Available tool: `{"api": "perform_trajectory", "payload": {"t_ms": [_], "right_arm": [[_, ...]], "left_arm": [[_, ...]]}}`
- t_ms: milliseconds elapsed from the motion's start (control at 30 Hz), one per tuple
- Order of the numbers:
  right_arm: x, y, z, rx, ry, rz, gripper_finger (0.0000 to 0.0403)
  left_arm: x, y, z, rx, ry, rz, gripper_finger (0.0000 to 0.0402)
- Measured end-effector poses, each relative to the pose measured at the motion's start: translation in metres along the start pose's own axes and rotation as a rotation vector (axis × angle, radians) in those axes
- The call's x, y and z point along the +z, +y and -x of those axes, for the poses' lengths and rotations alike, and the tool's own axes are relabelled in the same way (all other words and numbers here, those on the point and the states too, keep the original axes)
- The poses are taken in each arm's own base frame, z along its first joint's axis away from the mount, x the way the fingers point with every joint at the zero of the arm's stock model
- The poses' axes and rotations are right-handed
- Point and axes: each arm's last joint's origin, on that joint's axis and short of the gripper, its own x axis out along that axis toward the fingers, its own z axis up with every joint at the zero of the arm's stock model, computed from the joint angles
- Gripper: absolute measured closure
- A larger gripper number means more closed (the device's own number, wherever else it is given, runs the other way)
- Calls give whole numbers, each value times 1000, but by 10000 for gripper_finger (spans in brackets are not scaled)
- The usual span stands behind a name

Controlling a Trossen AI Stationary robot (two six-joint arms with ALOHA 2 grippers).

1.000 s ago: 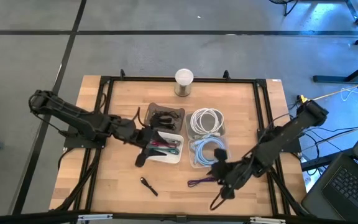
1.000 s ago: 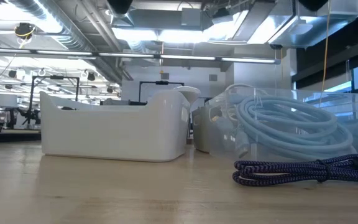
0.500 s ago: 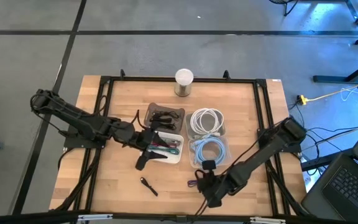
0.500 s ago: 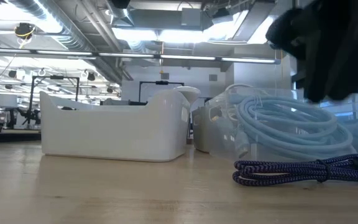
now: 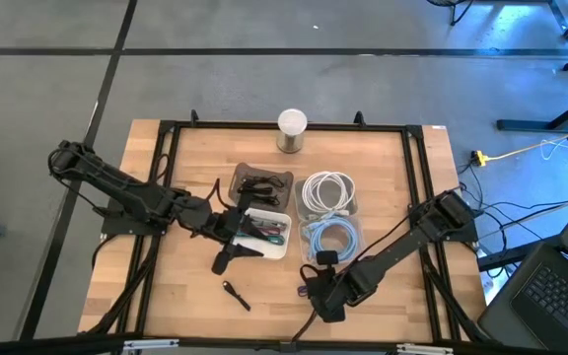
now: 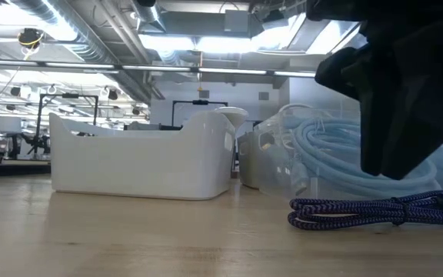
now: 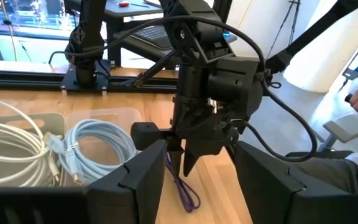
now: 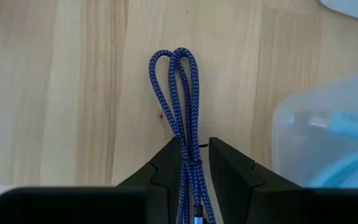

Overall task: Pick & Place USB Port
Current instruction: Put the purple patterned charger cable into the white bin

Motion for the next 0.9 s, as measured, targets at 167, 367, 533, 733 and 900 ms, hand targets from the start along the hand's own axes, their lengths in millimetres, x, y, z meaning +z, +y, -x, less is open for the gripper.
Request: {"api": "perform_trajectory", "payload": {"t_ms": [167,367,533,733,900], "right_arm": [[2,-3,-1,-1,2,-14,319],[4,-8,-2,12,11,-32,319],[5,-8,-3,39,18,-57,319],[6,-6,-2,86,25,-67,320],[4,-6,-2,106,60,-118,304]], "left_arm": [[0,0,0,0,0,0,221],[0,0,0,-1,0,8,219],[0,0,0,-1,0,8,223],[0,1,0,10,-2,10,226],[1,2,0,14,-3,9,224]]}}
